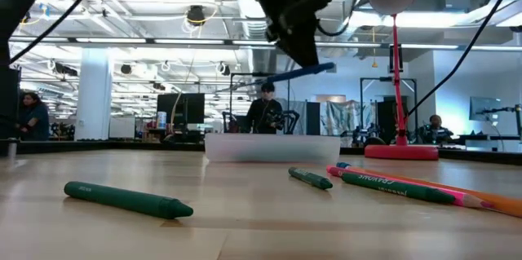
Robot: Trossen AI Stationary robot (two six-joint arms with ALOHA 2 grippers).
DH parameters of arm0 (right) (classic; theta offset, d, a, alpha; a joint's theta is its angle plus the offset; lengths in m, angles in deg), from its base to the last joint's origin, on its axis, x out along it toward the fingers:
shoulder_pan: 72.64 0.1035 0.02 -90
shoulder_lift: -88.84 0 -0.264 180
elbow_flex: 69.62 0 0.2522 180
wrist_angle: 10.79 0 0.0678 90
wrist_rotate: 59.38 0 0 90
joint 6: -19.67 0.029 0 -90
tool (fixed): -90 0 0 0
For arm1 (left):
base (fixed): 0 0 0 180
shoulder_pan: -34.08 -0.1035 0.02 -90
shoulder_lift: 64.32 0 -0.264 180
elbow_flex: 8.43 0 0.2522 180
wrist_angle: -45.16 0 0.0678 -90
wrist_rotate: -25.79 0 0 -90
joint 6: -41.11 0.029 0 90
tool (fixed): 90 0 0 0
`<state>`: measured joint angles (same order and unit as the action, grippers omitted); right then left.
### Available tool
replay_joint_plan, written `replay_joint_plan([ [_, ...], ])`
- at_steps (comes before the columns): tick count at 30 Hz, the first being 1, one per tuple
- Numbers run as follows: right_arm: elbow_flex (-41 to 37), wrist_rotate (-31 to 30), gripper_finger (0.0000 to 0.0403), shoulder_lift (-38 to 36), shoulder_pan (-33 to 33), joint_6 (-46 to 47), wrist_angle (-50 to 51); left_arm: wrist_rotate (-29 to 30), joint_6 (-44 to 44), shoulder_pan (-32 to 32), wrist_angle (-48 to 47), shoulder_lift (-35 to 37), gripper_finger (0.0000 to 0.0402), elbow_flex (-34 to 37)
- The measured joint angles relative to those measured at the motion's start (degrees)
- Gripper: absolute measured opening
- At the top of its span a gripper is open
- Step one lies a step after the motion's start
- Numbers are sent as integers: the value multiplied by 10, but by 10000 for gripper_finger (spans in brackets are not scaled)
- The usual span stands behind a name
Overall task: Pick & place school supplies into a supply box
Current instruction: Put the blue scissor into the pink supply box
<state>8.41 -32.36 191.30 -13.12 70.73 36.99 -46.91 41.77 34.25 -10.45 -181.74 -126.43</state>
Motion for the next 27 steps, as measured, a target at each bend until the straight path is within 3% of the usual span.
replay_joint_plan([
  [8,0,0,111,0,2,0,3,-126,-78,-92,75,0,79,-3],
  [16,0,2,111,0,5,0,3,-141,-121,-105,85,0,80,-3],
  [27,0,5,111,0,5,4,2,-107,-140,-97,101,1,79,70],
])
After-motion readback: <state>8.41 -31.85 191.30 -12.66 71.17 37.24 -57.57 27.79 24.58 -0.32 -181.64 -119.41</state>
